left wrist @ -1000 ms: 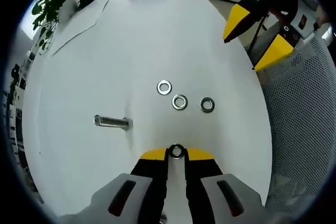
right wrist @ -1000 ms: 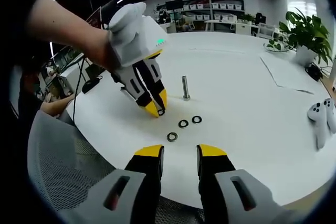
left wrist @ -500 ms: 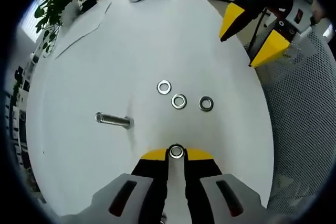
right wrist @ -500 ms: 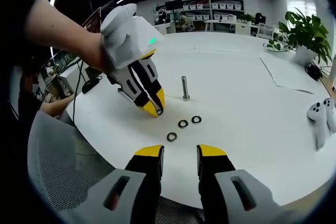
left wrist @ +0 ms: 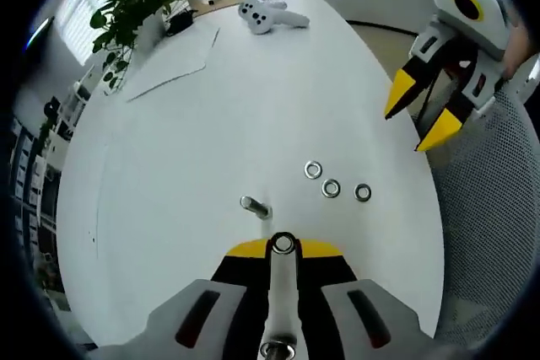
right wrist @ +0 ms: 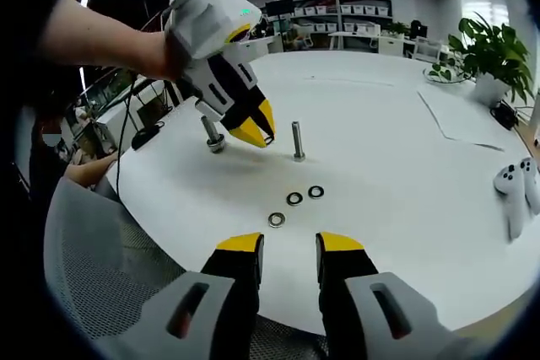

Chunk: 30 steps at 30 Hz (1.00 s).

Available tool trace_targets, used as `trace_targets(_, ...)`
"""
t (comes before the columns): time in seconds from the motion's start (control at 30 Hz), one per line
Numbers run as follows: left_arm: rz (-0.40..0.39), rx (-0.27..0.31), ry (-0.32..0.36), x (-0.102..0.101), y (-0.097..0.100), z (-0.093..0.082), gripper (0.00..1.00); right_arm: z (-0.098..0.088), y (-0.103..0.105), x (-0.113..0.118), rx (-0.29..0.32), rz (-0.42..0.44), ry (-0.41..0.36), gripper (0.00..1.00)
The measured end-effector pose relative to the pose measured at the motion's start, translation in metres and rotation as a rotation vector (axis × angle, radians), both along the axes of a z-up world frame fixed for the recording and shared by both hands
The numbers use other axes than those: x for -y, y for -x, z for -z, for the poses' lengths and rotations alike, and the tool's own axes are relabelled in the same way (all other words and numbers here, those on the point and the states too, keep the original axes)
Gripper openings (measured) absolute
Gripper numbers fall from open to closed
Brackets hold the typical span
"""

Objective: Place the washer onto the threaded stud by aligning its center hole with the stud, sliding it down to the base, and recovering from edge contact or off-axis alignment until the washer reaches the visible bottom stop.

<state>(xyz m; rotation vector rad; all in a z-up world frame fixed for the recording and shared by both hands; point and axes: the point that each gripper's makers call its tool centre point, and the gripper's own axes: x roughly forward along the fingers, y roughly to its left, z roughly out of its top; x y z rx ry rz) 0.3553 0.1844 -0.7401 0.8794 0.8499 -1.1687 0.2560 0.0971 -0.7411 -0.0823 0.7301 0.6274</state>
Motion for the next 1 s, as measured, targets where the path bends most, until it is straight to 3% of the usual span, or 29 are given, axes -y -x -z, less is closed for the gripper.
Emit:
trace_targets(0.2,0.009,0.037,0.029,0.012,-0.011,-0.016,0.08,0.0,0.0,0.0,0.0,0.001,0.0,0.28)
trace_targets(1.0,0.054,0.018,-0.024,0.024,-0.024,-0.01,0.08,0.0,-0.001,0.002,-0.003,0.014,-0.004,0.27)
